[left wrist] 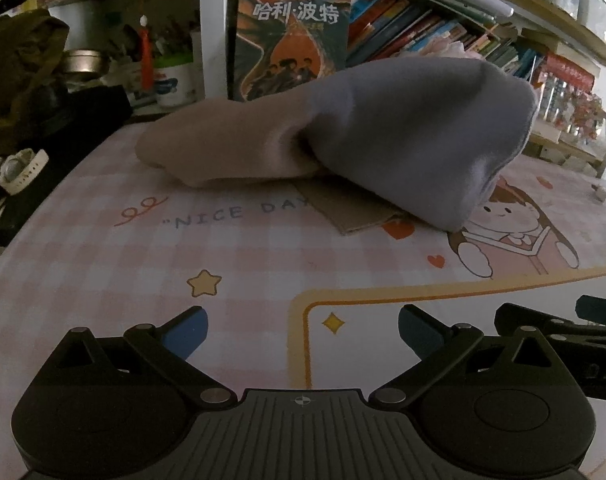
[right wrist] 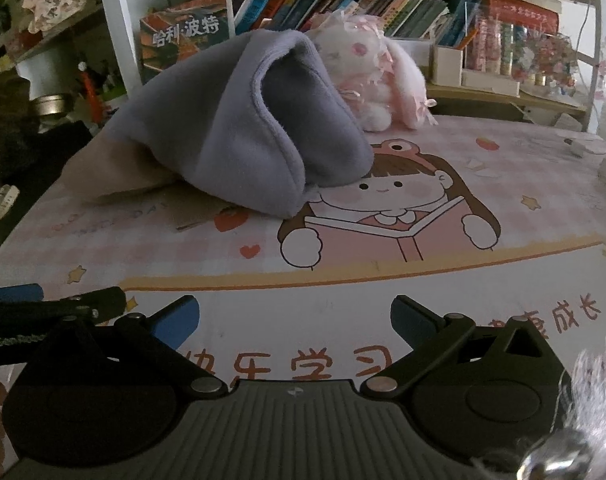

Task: Fold clothes
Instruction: 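Grasp the bunched lavender-beige sweater with the left tool while the right tool grasps it too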

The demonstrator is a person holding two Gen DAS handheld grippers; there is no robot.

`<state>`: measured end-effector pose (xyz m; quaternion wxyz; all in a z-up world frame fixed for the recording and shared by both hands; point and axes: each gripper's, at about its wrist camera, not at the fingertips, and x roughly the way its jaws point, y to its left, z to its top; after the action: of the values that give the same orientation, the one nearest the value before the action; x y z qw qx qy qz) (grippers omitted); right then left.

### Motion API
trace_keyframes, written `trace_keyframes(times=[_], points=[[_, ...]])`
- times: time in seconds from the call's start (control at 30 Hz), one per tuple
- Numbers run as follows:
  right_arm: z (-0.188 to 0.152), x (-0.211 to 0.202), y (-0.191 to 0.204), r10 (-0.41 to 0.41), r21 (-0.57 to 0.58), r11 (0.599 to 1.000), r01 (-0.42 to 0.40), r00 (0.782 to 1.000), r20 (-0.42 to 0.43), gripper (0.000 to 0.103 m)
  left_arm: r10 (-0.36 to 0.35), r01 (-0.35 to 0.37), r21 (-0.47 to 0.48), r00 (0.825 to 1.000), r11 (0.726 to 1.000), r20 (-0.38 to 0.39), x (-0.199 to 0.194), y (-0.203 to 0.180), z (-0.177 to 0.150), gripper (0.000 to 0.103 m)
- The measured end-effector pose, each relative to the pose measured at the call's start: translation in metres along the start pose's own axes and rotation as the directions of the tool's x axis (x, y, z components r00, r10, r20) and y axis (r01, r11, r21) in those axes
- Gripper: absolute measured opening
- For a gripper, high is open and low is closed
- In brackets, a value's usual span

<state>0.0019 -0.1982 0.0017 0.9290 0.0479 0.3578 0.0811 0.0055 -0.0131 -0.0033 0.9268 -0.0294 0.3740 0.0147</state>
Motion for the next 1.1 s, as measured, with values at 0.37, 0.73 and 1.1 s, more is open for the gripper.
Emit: trace_keyframes(times=[0.37,0.73,1.1], points=[[0.014,0.003,-0.059,0.138,0.06,0.989,-0.137,0.99,-0.017,0.103,0.048,-0.045,-0.041,0.996,0.998,0.081,-0.009,-0.054,0.008,0.102],[0.038,0.012,-0.155,0.301,0.253,0.929,-0.271,0.949,-0.092,0.103,0.149,-0.183,0.159,0.967,0.97,0.206,0.005,-0.15,0.048,0.102],[0.051,0.016,-0.22,0.48,0.496,0.776,-0.389,0.875,-0.065,0.103,0.378,-0.398,0.055,0.9,0.916,0.216,0.066,-0.182,0.089,0.071]])
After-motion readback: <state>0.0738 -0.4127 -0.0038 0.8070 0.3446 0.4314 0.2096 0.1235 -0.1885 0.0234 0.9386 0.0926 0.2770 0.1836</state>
